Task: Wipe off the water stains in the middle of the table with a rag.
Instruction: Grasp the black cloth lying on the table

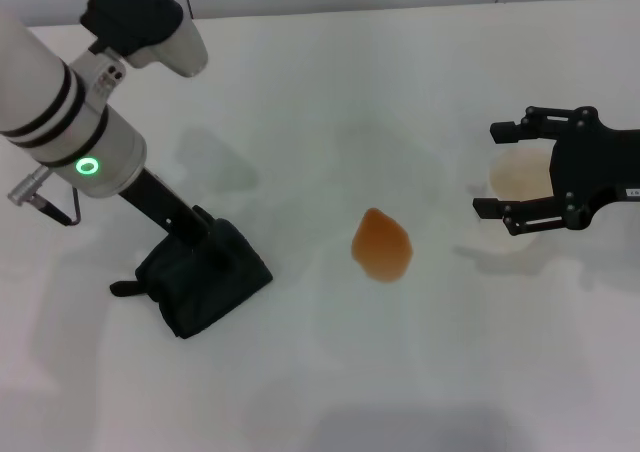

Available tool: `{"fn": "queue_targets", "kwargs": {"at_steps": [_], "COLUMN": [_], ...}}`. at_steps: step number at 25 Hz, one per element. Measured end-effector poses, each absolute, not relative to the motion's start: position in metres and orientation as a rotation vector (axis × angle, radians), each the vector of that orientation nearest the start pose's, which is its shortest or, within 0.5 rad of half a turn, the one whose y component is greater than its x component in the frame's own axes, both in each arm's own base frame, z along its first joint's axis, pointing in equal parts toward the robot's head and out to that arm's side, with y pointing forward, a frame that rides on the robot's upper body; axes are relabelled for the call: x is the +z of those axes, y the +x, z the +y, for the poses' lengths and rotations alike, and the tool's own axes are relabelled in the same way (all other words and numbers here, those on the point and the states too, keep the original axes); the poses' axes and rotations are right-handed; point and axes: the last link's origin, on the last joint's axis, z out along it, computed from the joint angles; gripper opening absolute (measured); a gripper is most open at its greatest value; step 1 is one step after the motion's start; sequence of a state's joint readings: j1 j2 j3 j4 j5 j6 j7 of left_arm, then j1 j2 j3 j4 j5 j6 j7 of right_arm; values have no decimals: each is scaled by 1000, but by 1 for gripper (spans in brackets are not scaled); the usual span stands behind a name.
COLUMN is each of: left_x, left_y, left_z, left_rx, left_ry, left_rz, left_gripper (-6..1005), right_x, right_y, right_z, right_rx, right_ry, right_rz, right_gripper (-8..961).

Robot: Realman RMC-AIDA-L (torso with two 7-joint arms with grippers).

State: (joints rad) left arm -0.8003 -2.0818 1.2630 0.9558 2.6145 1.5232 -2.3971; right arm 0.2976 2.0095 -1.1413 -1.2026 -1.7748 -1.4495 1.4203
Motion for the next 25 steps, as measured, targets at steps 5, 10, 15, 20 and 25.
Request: {"fn": "queue_targets", "kwargs": {"at_steps": [5,10,15,20,25], "left_x": [-30,-31,-31,-33,-40], "left_y": [-193,-194,-195,-200,-202], "left_z": [373,372,373,374,374], "left_rx": [630,653,663,689,725], "left_ry": [-2729,-2728,-2721,-2700,-2693], "left_rz": [-945,-934,-929,-931,-910], "left_gripper": [865,861,857,853,849], "right_x": [46,46,46,46,46], "right_y": [227,228,229,229,229], "right_z": [323,323,324,325,325], "right_rx": [424,423,421,421,420], "right_ry": [-2726,-2723,-2717,-2716,-2712], "right_rz": [85,92,95,96,98], "right_gripper": [860,860,860,860,860]}}
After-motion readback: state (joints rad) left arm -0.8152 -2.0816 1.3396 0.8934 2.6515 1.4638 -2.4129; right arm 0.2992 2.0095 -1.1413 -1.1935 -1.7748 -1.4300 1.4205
